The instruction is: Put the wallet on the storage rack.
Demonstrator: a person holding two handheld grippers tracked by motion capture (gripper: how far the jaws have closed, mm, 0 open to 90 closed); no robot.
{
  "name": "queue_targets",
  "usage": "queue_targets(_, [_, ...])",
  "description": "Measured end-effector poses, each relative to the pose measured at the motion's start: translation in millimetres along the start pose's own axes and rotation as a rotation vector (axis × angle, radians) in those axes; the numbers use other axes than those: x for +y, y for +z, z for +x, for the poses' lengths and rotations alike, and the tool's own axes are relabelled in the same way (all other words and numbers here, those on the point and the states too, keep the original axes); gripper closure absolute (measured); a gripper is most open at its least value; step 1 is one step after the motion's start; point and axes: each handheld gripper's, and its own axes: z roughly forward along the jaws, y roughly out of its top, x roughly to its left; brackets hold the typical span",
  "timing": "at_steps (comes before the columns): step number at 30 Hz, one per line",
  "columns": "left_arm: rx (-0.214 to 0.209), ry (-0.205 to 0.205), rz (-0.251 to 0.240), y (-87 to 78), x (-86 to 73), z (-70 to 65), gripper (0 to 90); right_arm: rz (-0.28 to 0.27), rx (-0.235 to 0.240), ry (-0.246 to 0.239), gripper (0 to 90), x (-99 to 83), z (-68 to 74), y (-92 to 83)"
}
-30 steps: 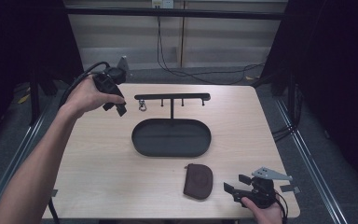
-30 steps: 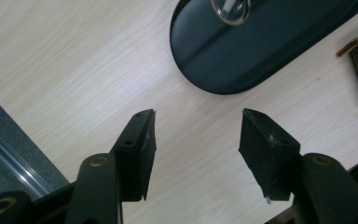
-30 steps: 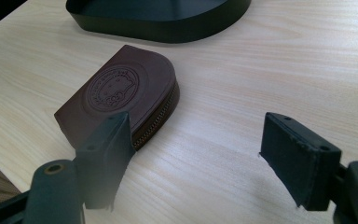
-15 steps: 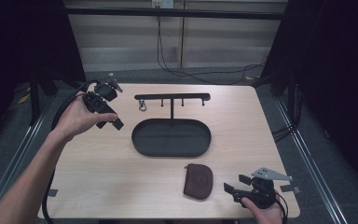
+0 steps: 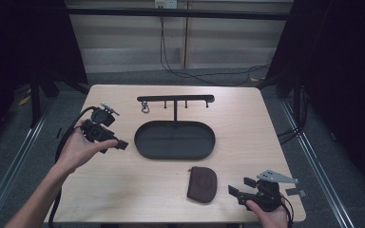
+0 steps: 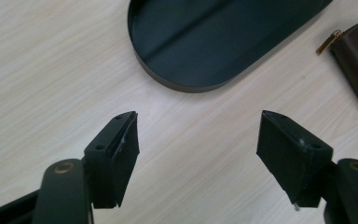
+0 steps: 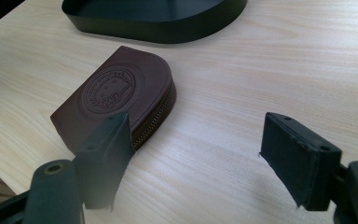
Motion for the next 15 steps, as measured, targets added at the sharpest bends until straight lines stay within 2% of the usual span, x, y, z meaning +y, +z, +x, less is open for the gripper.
queue_targets(1, [-0.009, 0.004, -0.001, 3.2, -3.8, -1.4, 28.7, 0.001, -0.002, 0.003, 24.2, 0.2, 0.0, 0.3])
queue_targets(3, [-0.035, -0.019, -0.011, 9.1, -12.0, -5.2, 28.6, 0.004, -0.001, 0.001, 24.0, 0.3, 0.4, 0.7])
queue_targets(5, [-0.051, 0.008, -0.032, 15.6, -21.2, -10.2, 28.6, -0.001, 0.0, -0.006, 23.9, 0.2, 1.0, 0.5])
queue_targets(6, [-0.063, -0.005, -0.042, 19.7, -25.5, -13.6, 28.6, -0.004, -0.001, -0.007, 23.8, 0.0, 1.1, -0.1])
queue_targets(10, [-0.105, 0.018, -0.071, 30.9, -41.1, -20.8, 25.2, -0.004, -0.002, 0.0, 23.4, 0.3, 0.4, -0.2])
queue_targets(11, [-0.105, 0.017, -0.083, 34.1, -46.6, -22.6, 24.9, -0.004, -0.001, 0.001, 23.3, 0.5, 0.1, -0.2])
queue_targets(13, [-0.11, 0.019, -0.074, 38.5, -53.5, -24.2, 23.1, -0.004, -0.002, 0.004, 23.3, 1.0, -0.2, -0.7])
queue_targets(15, [-0.123, 0.012, -0.102, 40.7, -62.4, -24.6, 21.2, -0.001, 0.002, 0.009, 23.2, 1.4, -0.7, -0.6])
